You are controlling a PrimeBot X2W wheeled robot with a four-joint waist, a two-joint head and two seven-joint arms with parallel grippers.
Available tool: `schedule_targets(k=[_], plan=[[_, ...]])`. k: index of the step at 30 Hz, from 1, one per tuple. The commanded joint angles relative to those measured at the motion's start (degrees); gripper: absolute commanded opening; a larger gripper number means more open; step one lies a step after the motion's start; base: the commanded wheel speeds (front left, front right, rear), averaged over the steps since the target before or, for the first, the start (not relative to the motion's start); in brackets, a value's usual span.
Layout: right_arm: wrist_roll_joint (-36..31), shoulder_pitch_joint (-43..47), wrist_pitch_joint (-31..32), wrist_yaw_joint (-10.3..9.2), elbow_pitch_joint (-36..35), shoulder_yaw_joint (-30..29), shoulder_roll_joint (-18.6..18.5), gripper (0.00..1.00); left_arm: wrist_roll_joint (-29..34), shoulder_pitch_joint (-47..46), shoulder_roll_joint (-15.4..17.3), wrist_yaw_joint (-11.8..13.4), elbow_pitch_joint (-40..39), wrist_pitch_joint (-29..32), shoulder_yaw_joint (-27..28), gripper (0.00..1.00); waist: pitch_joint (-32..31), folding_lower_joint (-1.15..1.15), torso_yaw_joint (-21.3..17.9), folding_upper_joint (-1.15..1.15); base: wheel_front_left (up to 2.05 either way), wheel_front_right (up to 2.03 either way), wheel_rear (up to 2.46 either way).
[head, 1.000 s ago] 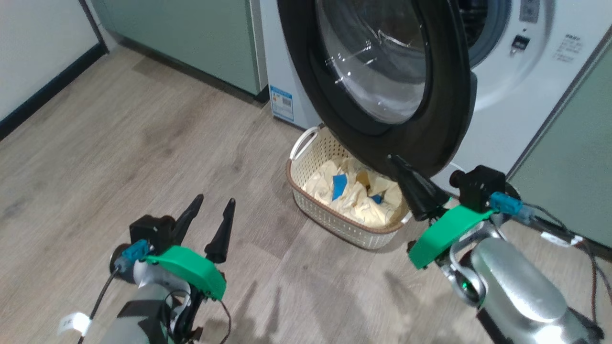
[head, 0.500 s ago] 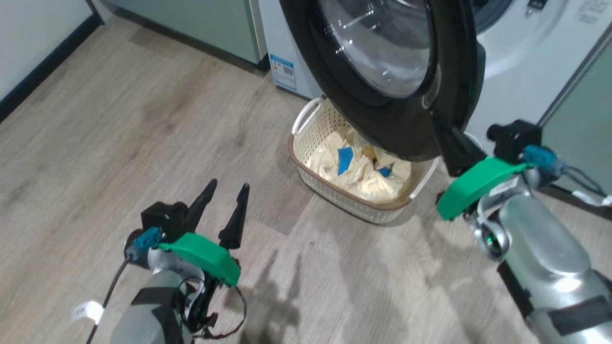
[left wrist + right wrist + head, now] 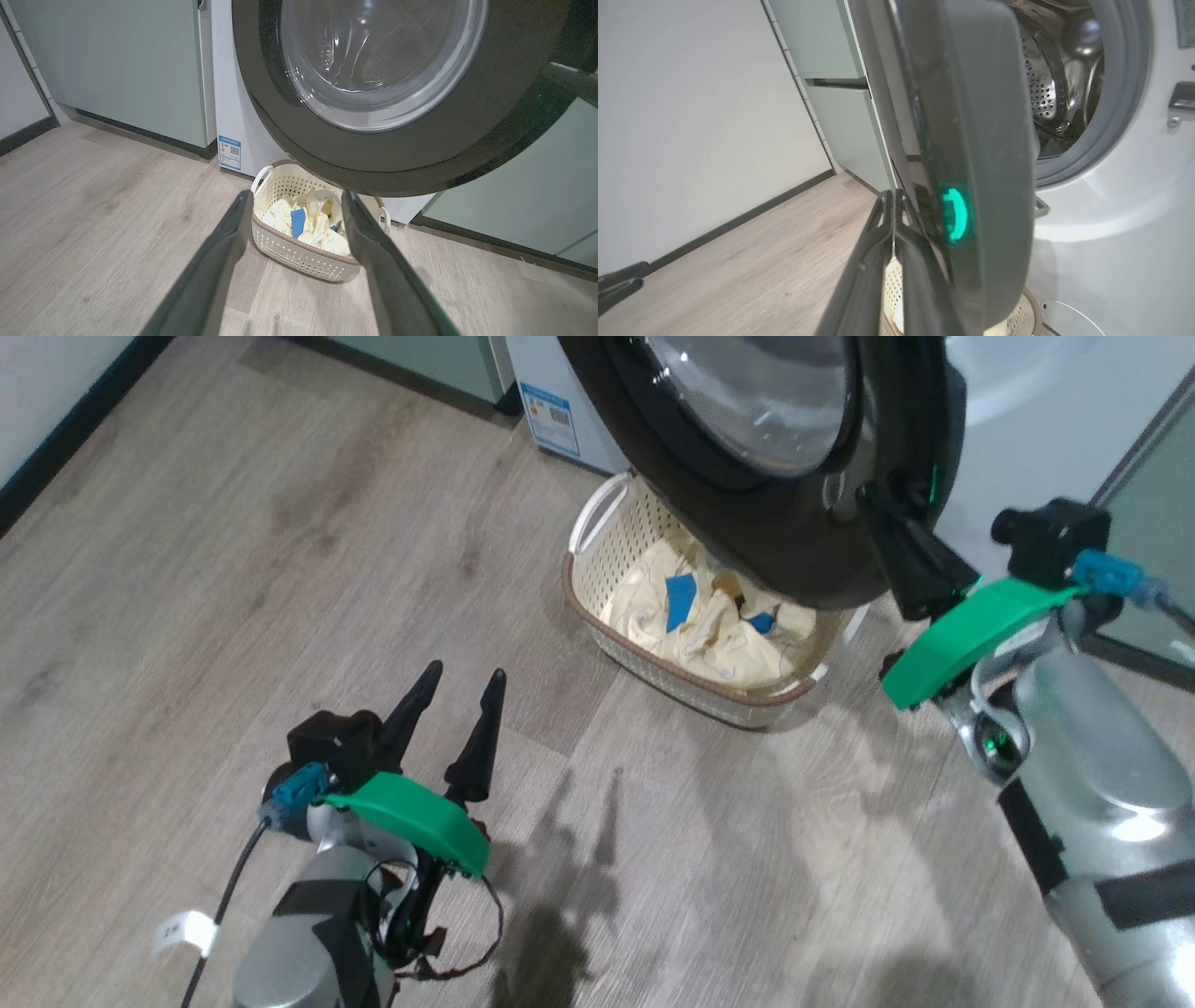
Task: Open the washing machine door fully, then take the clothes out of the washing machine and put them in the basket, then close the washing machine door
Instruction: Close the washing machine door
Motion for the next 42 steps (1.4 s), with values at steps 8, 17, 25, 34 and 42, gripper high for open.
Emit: schedule_targets(k=[8,17,25,34,42], plan=[[-2.5,-7.8,-0.4,0.03,1.3,-3.6,1.0,0.00,0.0,-3.4,0.0,0.0,-3.1,-0.5,3.1,1.00,4.7,-0.01,-0.8,0.00,0.00,0.00,0.00],[-5.1,-16.2,-0.4,0.03,6.4,-11.0,0.9,0.00,-0.1,-4.8,-0.5,0.0,-4.6,-0.5,3.7,1.00,9.3,-0.01,-0.9,0.00,0.00,0.00,0.00],[-6.7,-24.4,-0.4,0.03,10.0,-14.0,-0.3,0.00,-1.1,-6.4,-0.6,0.0,-6.1,-0.5,4.0,1.00,14.0,-0.01,-1.2,0.00,0.00,0.00,0.00],[-6.5,-30.7,-0.4,0.03,12.0,-16.4,-2.1,0.00,-2.6,-8.1,-0.6,0.0,-6.6,-0.5,3.2,1.00,17.2,-0.01,-0.4,0.00,0.00,0.00,0.00],[-7.8,-34.7,-0.4,0.03,12.0,-16.3,-3.4,0.00,-3.6,-8.9,-0.6,0.0,-6.8,-0.5,3.3,1.00,18.9,-0.01,0.2,0.00,0.00,0.00,0.00]])
